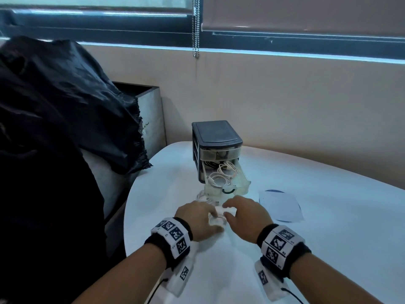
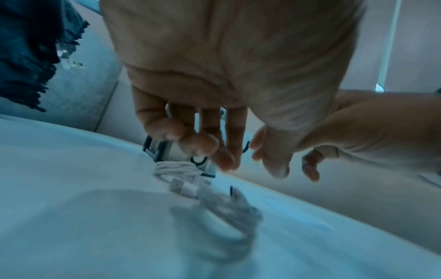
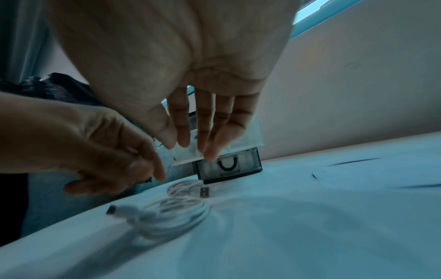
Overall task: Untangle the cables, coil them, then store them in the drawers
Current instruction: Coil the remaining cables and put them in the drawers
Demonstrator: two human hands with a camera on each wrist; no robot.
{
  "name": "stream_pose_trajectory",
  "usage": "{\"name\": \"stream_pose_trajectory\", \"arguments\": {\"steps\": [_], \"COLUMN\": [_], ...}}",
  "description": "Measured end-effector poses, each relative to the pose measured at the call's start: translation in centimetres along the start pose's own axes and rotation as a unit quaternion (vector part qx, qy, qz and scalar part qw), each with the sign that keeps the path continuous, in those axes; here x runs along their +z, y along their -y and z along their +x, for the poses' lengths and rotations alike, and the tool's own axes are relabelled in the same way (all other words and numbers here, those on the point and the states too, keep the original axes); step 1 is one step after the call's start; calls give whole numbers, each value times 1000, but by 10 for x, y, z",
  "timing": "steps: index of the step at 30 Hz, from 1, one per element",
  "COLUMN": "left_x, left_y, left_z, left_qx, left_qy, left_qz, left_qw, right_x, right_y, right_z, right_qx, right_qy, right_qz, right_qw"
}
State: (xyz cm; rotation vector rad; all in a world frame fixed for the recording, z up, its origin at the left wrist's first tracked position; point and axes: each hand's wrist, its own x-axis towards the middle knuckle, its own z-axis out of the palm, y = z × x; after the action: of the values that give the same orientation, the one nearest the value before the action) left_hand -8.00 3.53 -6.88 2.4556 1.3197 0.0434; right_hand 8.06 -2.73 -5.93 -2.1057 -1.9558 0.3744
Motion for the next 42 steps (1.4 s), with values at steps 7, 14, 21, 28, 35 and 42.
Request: {"name": "stream_pose_trajectory", "arguments": {"steps": [7,14,21,28,35,42], "left_x": [-19,-11,-58,-84,-83,-88], "left_y": [-2,6,13,13,4,-3], "left_z": [35,61,102,138,140,136], "left_qx": [20,64,19,17,30,34], "left_qy": [-235,-137,-318,-189,-146,-206], "left_qz": [-94,24,-77,-27,52,-14], "left_qw": [967,988,945,981,988,978], "right_x": [-21,-21,-21,-15,-13,-16], "right_y": [-9,-18,-22,-12,-4,-14], "right_z": [29,54,61,58,58,69], "right_qx": [37,41,24,-11,-19,38], "right_qy": [-89,-83,-94,-91,-99,-36], "right_qz": [-15,-25,-17,-21,-10,-65], "right_qw": [995,995,995,996,995,997]}}
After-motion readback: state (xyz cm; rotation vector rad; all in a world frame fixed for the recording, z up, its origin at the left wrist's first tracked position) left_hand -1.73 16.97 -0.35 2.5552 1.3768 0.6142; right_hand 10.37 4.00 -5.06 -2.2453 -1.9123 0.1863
